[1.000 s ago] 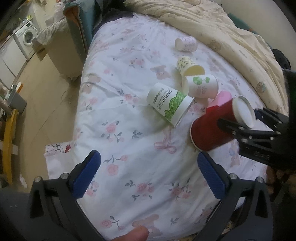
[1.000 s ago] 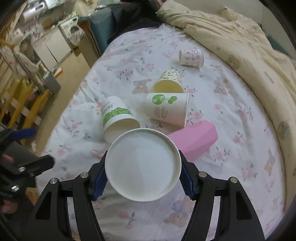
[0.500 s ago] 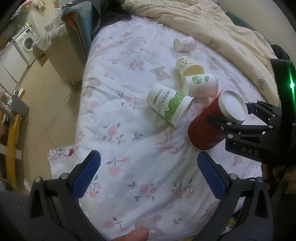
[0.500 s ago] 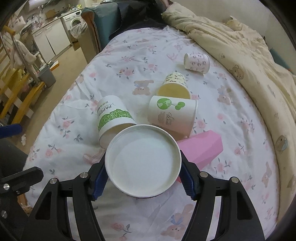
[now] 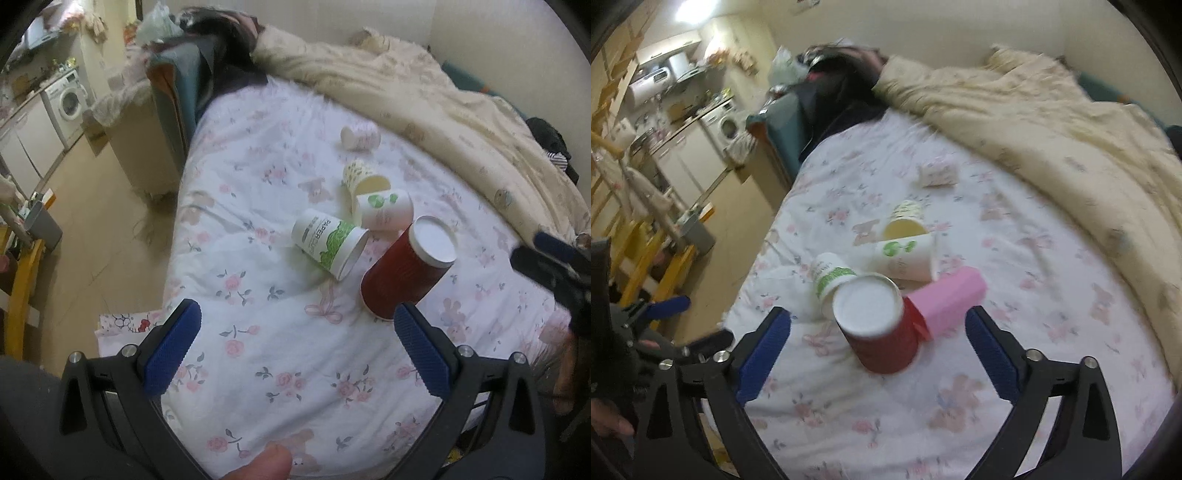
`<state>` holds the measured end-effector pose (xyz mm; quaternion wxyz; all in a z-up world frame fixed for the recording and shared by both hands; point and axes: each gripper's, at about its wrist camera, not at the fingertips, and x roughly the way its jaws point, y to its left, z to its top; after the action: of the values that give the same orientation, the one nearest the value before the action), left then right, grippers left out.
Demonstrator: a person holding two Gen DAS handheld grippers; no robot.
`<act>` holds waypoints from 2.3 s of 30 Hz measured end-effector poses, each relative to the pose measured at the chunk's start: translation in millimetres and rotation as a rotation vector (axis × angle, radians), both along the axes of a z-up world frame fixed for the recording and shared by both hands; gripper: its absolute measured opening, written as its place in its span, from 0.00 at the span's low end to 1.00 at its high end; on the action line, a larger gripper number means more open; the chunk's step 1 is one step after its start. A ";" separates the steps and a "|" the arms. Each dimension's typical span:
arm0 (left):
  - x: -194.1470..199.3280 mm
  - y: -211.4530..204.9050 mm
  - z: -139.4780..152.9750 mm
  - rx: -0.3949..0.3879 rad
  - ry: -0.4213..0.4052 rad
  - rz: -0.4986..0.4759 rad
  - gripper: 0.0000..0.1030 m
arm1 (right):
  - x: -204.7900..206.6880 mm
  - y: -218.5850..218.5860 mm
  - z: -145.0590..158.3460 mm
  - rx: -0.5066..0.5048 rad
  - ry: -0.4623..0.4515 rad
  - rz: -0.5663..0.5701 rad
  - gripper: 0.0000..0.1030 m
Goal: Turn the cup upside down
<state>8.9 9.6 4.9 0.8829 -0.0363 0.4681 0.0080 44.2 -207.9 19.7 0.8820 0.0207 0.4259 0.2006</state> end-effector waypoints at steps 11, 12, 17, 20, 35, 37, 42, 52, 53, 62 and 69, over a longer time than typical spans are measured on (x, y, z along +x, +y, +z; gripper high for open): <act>-35.5 -14.1 2.4 0.025 -0.077 -0.012 1.00 | -67.8 -16.7 -6.8 -0.026 -0.063 -0.135 0.98; -38.3 -13.9 3.6 0.028 -0.090 -0.013 1.00 | -68.9 -18.8 -7.8 -0.018 -0.069 -0.147 0.98; -39.2 -8.0 7.6 0.016 -0.131 0.031 1.00 | -73.8 -24.1 -11.5 -0.011 -0.098 -0.209 0.98; -36.7 -7.5 2.9 0.010 -0.113 0.041 1.00 | -67.6 -18.2 -16.4 -0.021 -0.090 -0.193 0.98; -36.2 -11.9 -1.5 0.012 -0.114 0.032 1.00 | -68.3 -9.8 -15.5 -0.063 -0.140 -0.190 0.98; -36.1 -11.9 -1.5 0.010 -0.112 0.033 1.00 | -68.1 -10.6 -15.7 -0.056 -0.136 -0.192 0.98; -36.4 -10.1 -1.2 -0.005 -0.109 0.038 1.00 | -65.9 -14.0 -17.4 -0.033 -0.115 -0.195 0.98; -36.5 -11.3 -1.4 0.001 -0.110 0.036 1.00 | -67.1 -15.3 -16.8 -0.026 -0.117 -0.201 0.98; -36.5 -11.8 -0.8 0.001 -0.109 0.037 1.00 | -67.2 -14.9 -16.7 -0.026 -0.115 -0.202 0.98; -36.0 -12.3 -0.1 0.000 -0.101 0.039 1.00 | -68.1 -13.6 -17.4 -0.024 -0.102 -0.201 0.98; -35.4 -12.2 -1.2 -0.003 -0.097 0.039 1.00 | -68.7 -13.5 -18.5 -0.025 -0.104 -0.203 0.98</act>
<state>-26.5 -2.6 3.7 0.9042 -0.0471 0.4239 0.0229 -24.5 -221.4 1.2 0.9189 0.0422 0.3778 0.1058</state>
